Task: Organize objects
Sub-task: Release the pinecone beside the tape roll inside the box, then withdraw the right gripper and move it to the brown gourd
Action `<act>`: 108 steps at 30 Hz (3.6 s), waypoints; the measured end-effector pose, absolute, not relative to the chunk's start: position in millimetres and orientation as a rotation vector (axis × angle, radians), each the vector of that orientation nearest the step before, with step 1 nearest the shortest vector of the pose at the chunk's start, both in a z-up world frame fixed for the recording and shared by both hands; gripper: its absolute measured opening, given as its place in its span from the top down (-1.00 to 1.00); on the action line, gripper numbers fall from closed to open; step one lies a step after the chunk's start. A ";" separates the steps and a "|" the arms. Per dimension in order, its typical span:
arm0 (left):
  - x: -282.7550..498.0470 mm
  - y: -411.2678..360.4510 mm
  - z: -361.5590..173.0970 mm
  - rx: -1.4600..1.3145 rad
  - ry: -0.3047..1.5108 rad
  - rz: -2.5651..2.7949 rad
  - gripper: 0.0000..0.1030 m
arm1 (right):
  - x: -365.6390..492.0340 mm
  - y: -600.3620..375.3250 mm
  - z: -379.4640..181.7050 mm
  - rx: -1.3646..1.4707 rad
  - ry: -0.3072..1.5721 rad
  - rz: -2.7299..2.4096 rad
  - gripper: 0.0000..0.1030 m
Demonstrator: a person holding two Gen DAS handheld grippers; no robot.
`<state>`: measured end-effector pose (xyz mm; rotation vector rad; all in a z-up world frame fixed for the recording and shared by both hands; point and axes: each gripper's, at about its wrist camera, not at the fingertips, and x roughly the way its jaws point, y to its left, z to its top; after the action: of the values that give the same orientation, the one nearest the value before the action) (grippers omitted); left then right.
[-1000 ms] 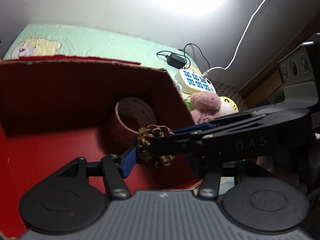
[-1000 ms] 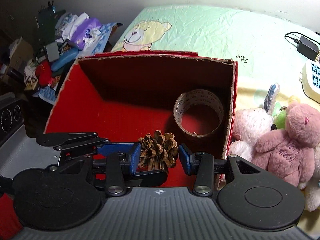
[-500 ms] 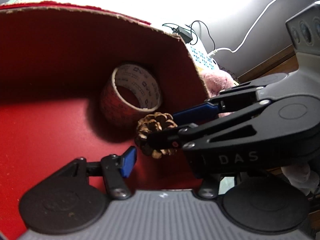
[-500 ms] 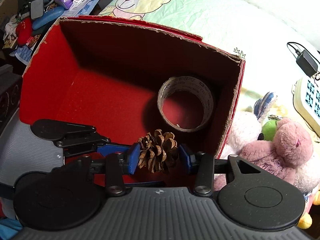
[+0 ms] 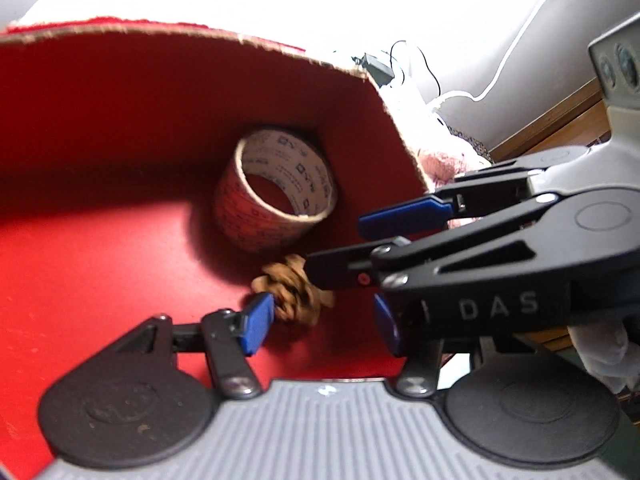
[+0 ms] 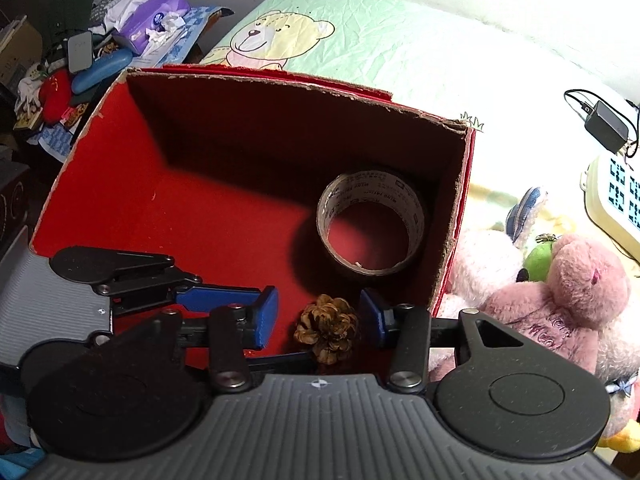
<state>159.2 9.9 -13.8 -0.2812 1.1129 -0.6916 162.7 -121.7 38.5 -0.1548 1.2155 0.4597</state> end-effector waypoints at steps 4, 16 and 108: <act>153.3 17.3 -4.0 -0.238 1.077 -0.656 -0.07 | 161.3 -126.7 41.2 -0.101 1.186 0.469 0.08; 142.3 30.4 18.0 -0.089 0.986 -0.476 -0.30 | 155.2 -130.5 39.2 0.086 1.109 0.412 0.13; -18.5 0.0 12.8 0.071 1.059 0.017 -0.79 | 15.1 -195.5 -11.7 0.427 1.095 0.566 0.03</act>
<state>-18.5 0.0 12.8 0.0715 1.0589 0.0170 15.1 -195.5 -11.7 0.4275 1.0953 0.5663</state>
